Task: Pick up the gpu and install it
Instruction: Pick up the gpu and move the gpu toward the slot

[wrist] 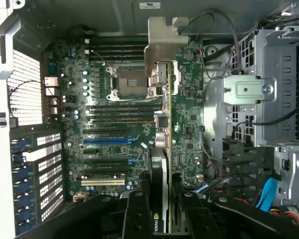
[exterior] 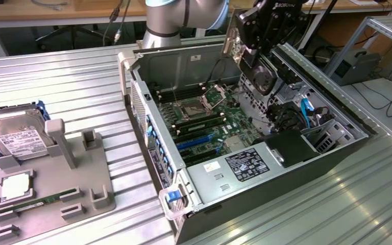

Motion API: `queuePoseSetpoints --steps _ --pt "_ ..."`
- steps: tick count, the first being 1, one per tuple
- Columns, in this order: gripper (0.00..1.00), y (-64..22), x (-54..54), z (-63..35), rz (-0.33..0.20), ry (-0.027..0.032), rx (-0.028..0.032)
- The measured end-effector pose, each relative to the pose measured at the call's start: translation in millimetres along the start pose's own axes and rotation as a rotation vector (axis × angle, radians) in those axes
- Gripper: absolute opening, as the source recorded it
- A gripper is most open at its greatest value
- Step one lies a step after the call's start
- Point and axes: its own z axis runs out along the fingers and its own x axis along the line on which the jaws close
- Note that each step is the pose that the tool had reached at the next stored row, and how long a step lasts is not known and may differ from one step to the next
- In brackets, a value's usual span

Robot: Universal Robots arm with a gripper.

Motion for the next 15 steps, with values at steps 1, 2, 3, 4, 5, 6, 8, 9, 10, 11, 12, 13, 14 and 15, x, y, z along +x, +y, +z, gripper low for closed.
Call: queuePoseSetpoints --steps 1,2,3,4,5,6,8,9,10,11,12,13,14,15 --pt "0.27 0.1 -2.8 0.1 0.000 0.0000 -0.0001" --pt "0.27 0.1 -5.9 0.2 0.000 0.0000 -0.0002" --pt "0.27 0.1 -8.2 0.3 -0.001 0.0000 -0.0002" --pt "0.27 0.2 -10.7 0.3 -0.001 0.0000 -0.0001" --pt "0.27 0.3 -12.7 0.4 -0.001 0.0000 -0.0002" --pt "0.27 0.3 -14.2 0.4 -0.001 0.0000 -0.0002" --pt "0.27 0.3 -14.7 0.4 -0.001 0.0000 -0.0002" --pt "0.27 0.3 -14.8 0.4 -0.001 0.0000 -0.0001" --pt "0.27 0.3 -14.8 0.4 -0.001 -0.0001 -0.0001" --pt "0.27 0.3 -14.9 0.4 -0.001 0.0000 -0.0001" --pt "0.27 0.3 -16.6 0.5 -0.001 0.0000 -0.0002" --pt "0.27 0.4 -18.9 0.5 -0.001 0.0000 -0.0002" --pt "0.27 0.4 -20.5 0.6 -0.001 0.0000 -0.0001" --pt "0.27 0.5 -22.3 0.6 -0.001 0.0000 -0.0002"
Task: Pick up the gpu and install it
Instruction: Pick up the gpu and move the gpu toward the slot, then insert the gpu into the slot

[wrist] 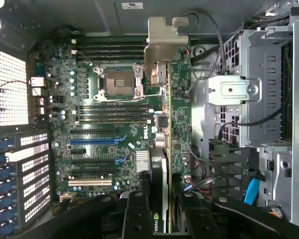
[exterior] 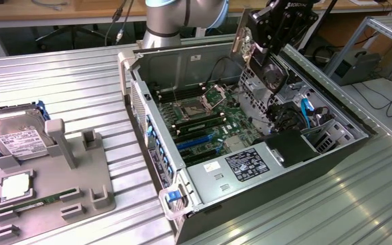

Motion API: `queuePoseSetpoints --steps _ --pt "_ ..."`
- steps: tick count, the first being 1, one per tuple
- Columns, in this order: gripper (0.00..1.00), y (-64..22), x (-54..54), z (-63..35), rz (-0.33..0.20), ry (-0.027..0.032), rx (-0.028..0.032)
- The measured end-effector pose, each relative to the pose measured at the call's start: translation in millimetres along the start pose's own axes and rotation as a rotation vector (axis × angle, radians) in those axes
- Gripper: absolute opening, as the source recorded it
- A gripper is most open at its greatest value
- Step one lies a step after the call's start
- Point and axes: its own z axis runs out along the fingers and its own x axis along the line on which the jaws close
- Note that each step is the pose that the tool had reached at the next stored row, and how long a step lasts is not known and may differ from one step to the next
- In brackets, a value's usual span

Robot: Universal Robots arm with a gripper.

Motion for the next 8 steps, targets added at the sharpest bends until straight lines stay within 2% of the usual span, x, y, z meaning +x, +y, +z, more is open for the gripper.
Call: queuePoseSetpoints --steps 8 --pt "0.27 0.0 -0.5 0.0 0.000 0.0000 0.0000"
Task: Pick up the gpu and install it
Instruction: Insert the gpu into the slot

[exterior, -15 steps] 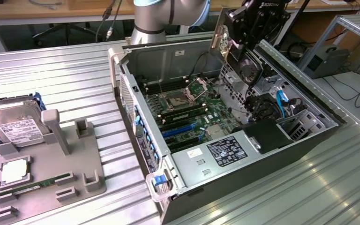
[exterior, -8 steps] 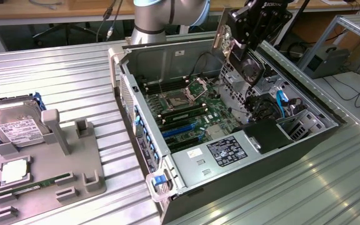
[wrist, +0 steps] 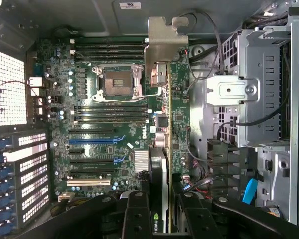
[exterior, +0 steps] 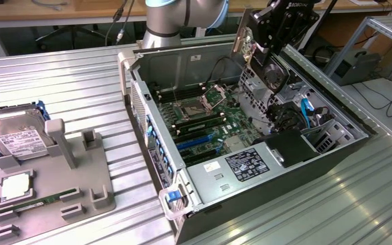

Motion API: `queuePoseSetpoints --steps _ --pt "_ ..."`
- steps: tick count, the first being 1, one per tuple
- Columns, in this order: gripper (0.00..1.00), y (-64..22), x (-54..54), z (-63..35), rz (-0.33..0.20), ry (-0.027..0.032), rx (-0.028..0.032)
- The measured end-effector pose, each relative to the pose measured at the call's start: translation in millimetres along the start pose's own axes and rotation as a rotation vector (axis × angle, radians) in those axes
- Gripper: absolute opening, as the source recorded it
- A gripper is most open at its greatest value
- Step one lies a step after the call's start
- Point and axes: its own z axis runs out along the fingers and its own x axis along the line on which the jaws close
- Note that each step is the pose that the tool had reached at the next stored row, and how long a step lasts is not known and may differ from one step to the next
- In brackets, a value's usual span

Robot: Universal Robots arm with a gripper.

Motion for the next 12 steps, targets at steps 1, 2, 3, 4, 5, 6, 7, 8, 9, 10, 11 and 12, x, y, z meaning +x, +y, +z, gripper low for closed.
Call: queuePoseSetpoints --steps 1,2,3,4,5,6,7,8,9,10,11,12 --pt "0.27 0.0 0.0 0.0 0.000 0.0000 0.0000" --pt "0.27 0.0 0.0 0.0 0.000 0.0000 0.0000" --pt "0.27 0.0 0.0 0.0 0.000 0.0000 0.0000" --pt "0.27 0.0 0.0 0.0 0.000 0.0000 0.0000" --pt "0.27 0.0 0.0 0.0 0.000 0.0000 0.0000" --pt "0.27 0.0 0.0 0.0 -0.001 0.0000 0.0000" --pt "0.27 0.0 0.0 0.0 -0.002 0.0000 0.0000" --pt "0.27 0.0 0.0 0.0 -0.005 0.0001 -0.0001" --pt "0.27 0.0 0.0 0.0 -0.011 0.0003 -0.0002" --pt "0.27 0.0 0.0 0.0 -0.021 0.0006 -0.0005" --pt "0.27 0.1 0.0 -0.1 -0.040 0.0012 -0.0008" --pt "0.27 0.1 0.0 0.0 -0.055 0.0016 -0.0013"
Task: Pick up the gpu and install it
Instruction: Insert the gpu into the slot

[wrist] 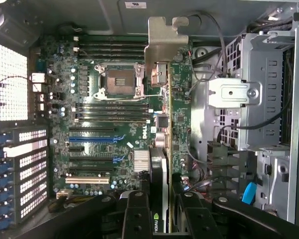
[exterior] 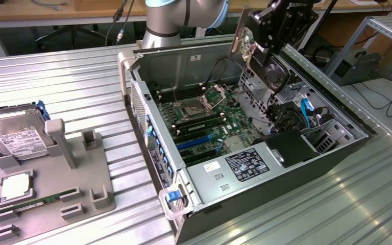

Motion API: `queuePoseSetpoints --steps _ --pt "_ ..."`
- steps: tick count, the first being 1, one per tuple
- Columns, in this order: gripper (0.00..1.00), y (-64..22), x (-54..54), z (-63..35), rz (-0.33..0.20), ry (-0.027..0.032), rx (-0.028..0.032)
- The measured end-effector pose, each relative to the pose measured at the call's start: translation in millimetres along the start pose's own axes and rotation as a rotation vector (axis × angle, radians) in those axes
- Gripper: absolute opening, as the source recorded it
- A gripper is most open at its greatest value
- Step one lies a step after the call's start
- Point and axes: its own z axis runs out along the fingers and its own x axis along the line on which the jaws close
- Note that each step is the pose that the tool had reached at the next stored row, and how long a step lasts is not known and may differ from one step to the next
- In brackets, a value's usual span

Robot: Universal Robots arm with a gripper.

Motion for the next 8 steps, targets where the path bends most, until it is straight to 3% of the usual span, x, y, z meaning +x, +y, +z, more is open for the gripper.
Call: queuePoseSetpoints --steps 2,8 --pt "0.27 0.1 0.0 0.1 -0.064 0.0019 -0.0015" --pt "0.27 0.2 0.0 0.1 -0.187 0.0055 -0.0040"
